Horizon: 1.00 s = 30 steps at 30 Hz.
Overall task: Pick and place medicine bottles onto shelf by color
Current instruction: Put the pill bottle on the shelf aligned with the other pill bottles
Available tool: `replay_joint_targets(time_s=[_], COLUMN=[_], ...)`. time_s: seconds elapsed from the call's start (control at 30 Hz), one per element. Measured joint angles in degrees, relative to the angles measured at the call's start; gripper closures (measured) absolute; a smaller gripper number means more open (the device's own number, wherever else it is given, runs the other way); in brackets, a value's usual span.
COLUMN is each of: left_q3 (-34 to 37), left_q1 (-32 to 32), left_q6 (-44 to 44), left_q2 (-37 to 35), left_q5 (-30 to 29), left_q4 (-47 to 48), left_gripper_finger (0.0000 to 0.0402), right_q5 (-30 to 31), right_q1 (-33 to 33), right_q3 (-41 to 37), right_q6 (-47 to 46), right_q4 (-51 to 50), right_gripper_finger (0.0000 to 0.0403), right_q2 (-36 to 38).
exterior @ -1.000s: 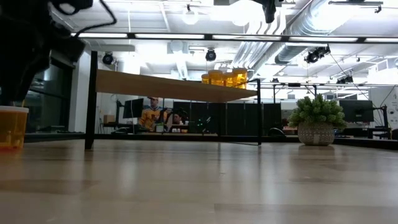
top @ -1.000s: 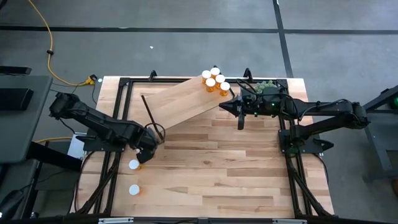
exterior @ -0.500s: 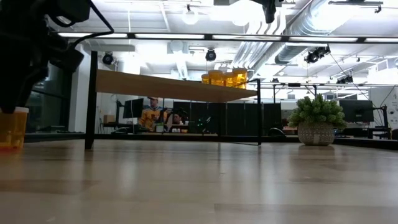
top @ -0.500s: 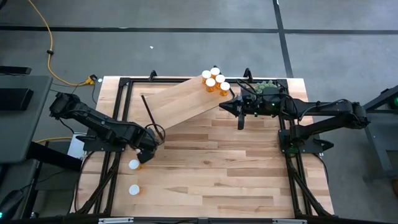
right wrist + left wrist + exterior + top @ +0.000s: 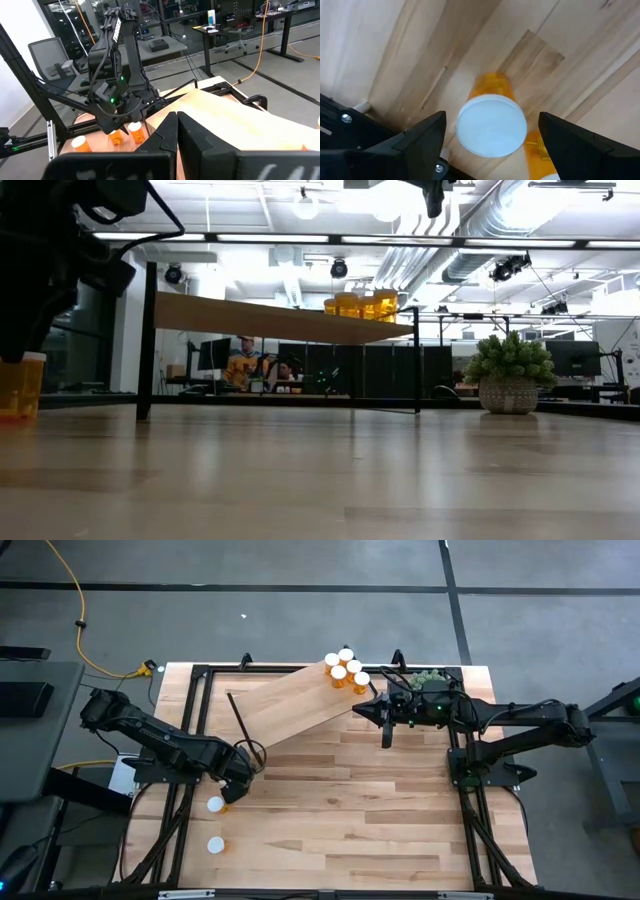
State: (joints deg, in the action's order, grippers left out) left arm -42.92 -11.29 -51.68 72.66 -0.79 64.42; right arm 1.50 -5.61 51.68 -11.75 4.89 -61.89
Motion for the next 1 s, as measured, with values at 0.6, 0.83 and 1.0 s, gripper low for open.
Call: replay_joint_targets(time_s=[0.6, 0.83, 1.0], left_q3=[0.0, 0.0, -0.7], left_q1=[0.0, 0.0, 0.0], left_q6=[1.2, 1.3, 2.9], left_q2=[3.1, 3.1, 2.5], left_q5=[1.6, 2.5, 9.0], left_q4=[-1.8, -1.7, -0.8], left_gripper_finger=[0.0193, 0.0199, 0.0192], right_q5=[0.0, 0.0, 0.0], right_q1=[0.0, 0.0, 0.0], right_q3=[0.0, 0.0, 0.0], right_q6=[-1.3, -1.3, -1.3], right_q4=[0.0, 0.0, 0.0], right_gripper_finger=[0.0402, 0.0402, 0.0402], right_q2=[0.0, 0.0, 0.0])
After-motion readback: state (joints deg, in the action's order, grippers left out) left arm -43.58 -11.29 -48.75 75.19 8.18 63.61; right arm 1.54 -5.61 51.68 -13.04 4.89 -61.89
